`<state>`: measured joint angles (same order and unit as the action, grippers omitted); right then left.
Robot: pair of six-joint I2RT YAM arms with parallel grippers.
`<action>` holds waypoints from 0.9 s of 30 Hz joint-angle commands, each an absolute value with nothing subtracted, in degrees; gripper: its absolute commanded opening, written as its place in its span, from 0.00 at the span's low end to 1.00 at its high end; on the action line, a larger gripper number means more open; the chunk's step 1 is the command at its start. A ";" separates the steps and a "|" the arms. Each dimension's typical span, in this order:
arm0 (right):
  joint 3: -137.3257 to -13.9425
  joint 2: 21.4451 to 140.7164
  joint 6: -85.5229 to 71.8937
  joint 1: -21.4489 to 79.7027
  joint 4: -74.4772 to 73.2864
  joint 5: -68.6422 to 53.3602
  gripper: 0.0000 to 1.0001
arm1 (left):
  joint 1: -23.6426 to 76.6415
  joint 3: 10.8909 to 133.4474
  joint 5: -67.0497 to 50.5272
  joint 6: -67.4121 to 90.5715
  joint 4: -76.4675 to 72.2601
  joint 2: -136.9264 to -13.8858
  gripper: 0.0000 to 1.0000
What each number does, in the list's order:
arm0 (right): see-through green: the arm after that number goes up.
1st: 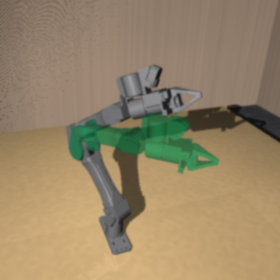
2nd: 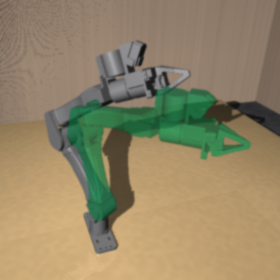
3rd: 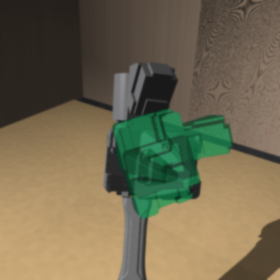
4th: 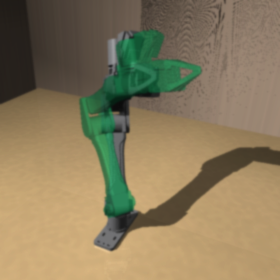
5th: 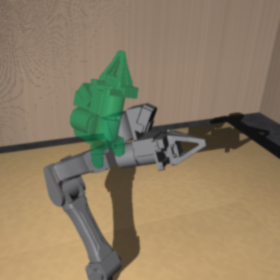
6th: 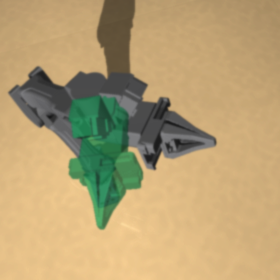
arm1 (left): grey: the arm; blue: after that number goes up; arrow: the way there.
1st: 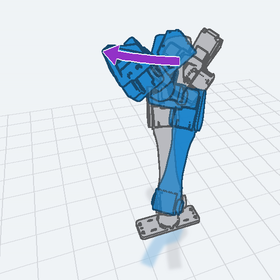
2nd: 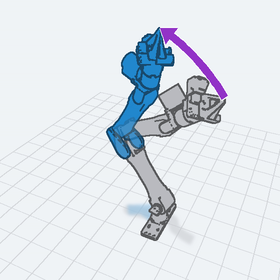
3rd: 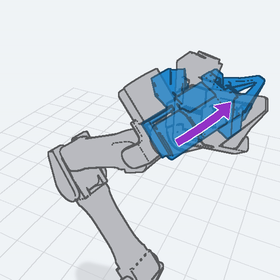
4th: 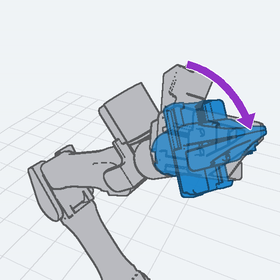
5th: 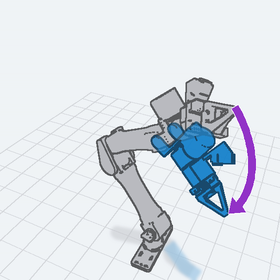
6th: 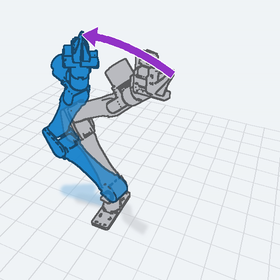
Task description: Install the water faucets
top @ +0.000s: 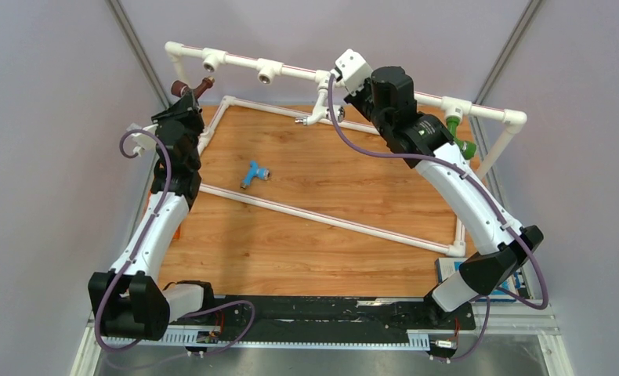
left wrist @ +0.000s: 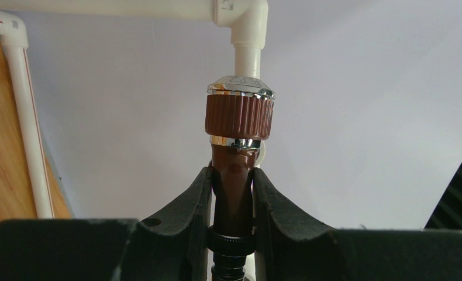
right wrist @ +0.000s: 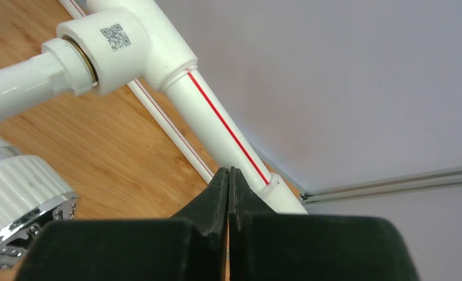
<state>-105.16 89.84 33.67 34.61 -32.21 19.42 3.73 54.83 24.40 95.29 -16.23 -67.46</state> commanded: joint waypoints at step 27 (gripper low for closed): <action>-102.65 80.60 32.96 32.35 -34.72 10.73 0.84 | 3.60 60.82 26.19 93.69 -25.40 -71.63 0.00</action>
<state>-101.08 85.08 32.58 34.65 -36.64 13.28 3.73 57.45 26.11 94.63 -21.58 -71.26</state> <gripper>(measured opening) 0.772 0.328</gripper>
